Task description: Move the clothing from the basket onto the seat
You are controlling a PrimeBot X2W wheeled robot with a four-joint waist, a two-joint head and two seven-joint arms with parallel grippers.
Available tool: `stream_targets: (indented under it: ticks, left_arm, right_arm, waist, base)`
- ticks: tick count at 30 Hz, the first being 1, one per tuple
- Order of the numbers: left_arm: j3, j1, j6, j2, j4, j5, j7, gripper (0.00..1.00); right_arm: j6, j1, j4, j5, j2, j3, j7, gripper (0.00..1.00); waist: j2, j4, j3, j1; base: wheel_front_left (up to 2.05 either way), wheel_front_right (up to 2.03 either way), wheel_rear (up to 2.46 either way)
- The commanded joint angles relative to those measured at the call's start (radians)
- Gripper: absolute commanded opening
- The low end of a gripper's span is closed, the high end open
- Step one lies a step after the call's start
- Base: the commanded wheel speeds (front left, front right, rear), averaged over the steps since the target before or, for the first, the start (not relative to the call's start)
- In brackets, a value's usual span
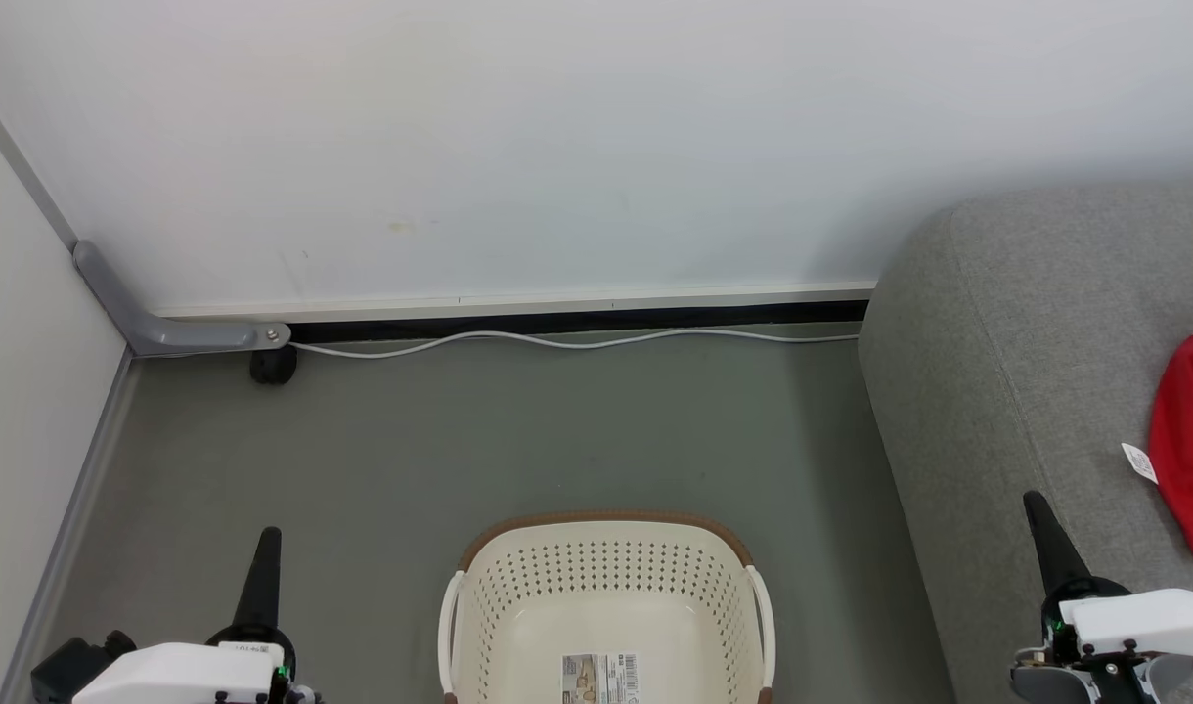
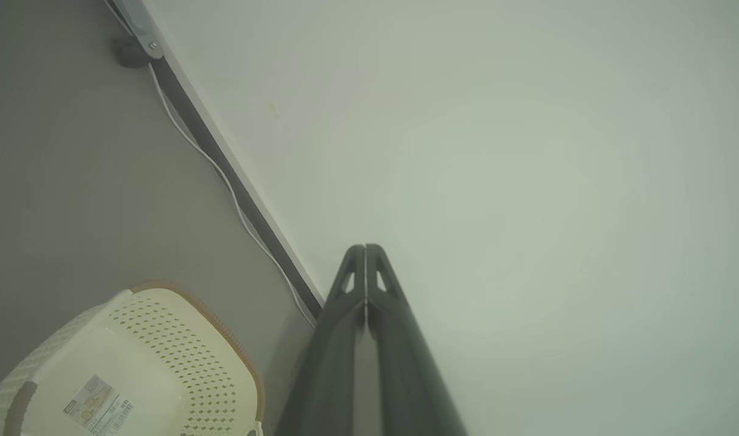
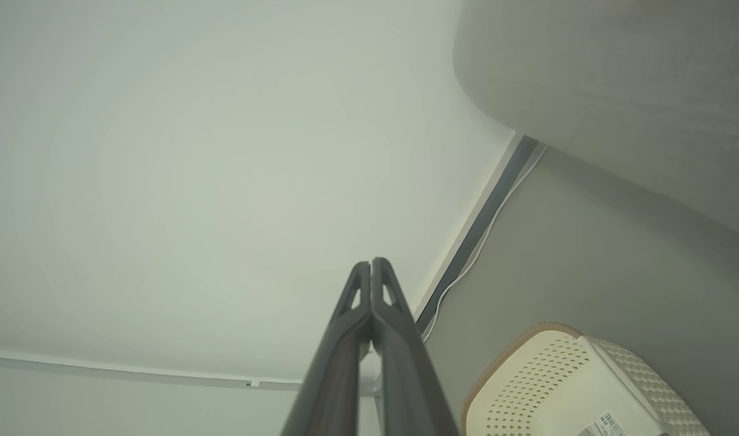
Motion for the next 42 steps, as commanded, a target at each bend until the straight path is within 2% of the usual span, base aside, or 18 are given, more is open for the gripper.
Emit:
stream_targets:
  ticks: [1, 27, 42]
  left_arm:
    - [0.028, -0.063, -0.01, 0.019, -0.031, -0.032, 0.008, 0.0]
    - [0.038, -0.094, -0.026, 0.023, -0.046, -0.313, 0.081, 0.0]
    - [0.038, -0.094, -0.026, 0.023, -0.046, -0.313, 0.081, 0.0]
  right_arm:
    - [0.001, -0.022, -0.039, 0.032, -0.005, 0.006, 0.014, 0.0]
    - [0.002, -0.019, -0.085, 0.292, 0.009, -0.051, 0.087, 0.0]
    - [0.002, -0.019, -0.085, 0.292, 0.009, -0.051, 0.087, 0.0]
  waist:
    - [0.0, 0.0, 0.0, -0.0001]
    - [0.0, 0.002, -0.002, -0.0001]
    - [0.0, 0.002, -0.002, -0.0001]
  base:
    - [0.0, 0.0, 0.0]
    - [0.0, 0.0, 0.0]
    - [0.0, 0.0, 0.0]
